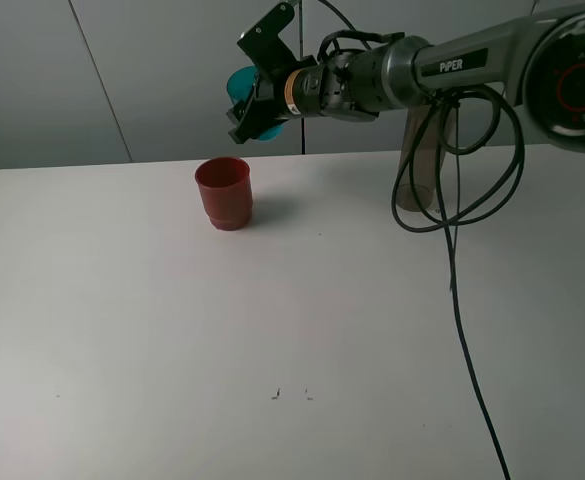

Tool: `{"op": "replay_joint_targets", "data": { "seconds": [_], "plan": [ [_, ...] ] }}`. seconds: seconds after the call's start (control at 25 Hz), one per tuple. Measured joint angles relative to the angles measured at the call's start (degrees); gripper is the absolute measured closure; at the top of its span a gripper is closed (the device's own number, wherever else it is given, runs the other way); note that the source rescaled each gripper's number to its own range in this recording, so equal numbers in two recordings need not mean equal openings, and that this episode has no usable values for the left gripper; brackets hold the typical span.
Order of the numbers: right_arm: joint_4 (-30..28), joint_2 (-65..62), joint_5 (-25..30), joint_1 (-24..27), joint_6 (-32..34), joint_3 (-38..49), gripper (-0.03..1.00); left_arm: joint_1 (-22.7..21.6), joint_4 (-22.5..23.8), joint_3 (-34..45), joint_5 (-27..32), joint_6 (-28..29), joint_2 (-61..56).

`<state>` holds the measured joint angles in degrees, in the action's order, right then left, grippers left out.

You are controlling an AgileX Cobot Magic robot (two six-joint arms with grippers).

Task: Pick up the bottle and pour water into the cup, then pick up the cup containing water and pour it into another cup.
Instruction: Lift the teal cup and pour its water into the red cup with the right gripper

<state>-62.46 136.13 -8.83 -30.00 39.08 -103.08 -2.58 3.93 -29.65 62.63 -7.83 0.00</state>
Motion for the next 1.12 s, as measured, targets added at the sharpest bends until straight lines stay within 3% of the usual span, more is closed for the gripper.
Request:
{"op": "replay_joint_targets", "data": {
  "seconds": [0.32,1.12],
  "plan": [
    [-2.2,0.5,1.8,-0.8,-3.2,-0.5,0.94,0.0,0.0,0.0,0.0,0.0,0.0],
    [-2.9,0.5,7.1,-3.1,-29.4,-0.6,0.94,0.0,0.0,0.0,0.0,-0.1,0.0]
  ]
}}
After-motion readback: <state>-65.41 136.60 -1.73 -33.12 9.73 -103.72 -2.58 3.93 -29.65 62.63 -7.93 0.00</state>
